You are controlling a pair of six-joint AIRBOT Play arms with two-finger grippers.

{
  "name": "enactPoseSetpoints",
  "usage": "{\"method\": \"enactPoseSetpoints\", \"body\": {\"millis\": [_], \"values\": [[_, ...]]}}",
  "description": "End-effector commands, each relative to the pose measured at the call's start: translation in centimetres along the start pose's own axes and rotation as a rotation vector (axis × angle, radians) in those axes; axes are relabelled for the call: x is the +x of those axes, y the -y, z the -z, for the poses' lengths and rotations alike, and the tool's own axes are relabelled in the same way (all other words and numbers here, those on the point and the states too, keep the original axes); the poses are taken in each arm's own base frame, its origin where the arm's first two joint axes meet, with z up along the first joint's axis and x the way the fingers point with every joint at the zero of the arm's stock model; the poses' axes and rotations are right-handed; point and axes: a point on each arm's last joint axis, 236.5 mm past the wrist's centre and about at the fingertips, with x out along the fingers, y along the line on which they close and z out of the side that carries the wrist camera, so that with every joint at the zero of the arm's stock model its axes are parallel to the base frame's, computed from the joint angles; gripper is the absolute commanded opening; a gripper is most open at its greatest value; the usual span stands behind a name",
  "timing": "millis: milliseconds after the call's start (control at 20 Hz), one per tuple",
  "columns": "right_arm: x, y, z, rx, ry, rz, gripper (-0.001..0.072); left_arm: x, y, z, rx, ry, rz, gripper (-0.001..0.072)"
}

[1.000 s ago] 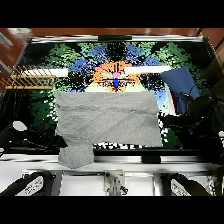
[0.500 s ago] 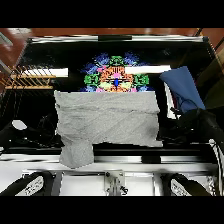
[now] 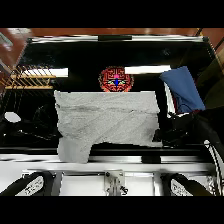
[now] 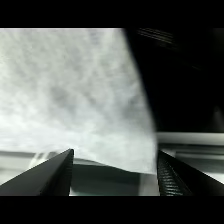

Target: Fold the shirts.

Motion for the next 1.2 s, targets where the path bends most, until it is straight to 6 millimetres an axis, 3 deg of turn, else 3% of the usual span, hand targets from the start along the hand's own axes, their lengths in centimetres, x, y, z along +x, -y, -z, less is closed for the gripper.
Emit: {"method": "enactPoseSetpoints", "body": {"millis": [0,50,100,250,450,550,650,850,1000,1150], "values": [[2.0,-1.4,-1.0,-0.003,0.011,-0.013,0.0341,-0.9,0.8,-1.9,0.007,0.059,0.018,0.0031],[2.1,-1.7,-1.9,0.012,0.047,-0.011,0.0113,-1.3,1.1,-2.5,0.015,0.076,0.022,0.0031],[1.7,-2.1,-2.8,0.015,0.084,-0.018,0.0069,-1.9,1.3,-3.2,0.038,0.096,0.022,0.0031],[-1.9,-3.9,-7.0,-0.095,0.214,-0.03,0.0068,-5.0,1.9,-7.1,0.126,0.211,-0.019,0.003],[-10.0,-7.5,-15.6,-0.13,0.564,-0.075,0.0067,-10.3,2.0,-14.9,0.153,0.46,-0.1,0.0029],[-12.3,-8.5,-18.5,-0.138,0.642,-0.087,0.0067,-10.2,1.2,-17.7,0.086,0.483,-0.086,0.0029],[-12.9,-9.2,-20.8,-0.144,0.65,-0.089,0.0067,-8.6,0.0,-19.9,-0.021,0.469,-0.039,0.0029],[-12.5,-9.6,-24.4,-0.145,0.65,-0.084,0.0067,-5.6,0.3,-24.3,-0.154,0.466,0.143,0.0029],[-11.8,-9.5,-26.3,-0.14,0.659,-0.079,0.0068,-5.1,-0.3,-26.9,-0.198,0.503,0.186,0.0028],[-10.3,-8.2,-26.5,-0.15,0.623,-0.025,0.0068,-4.7,-1.0,-27.7,-0.207,0.514,0.176,0.0028]]}}
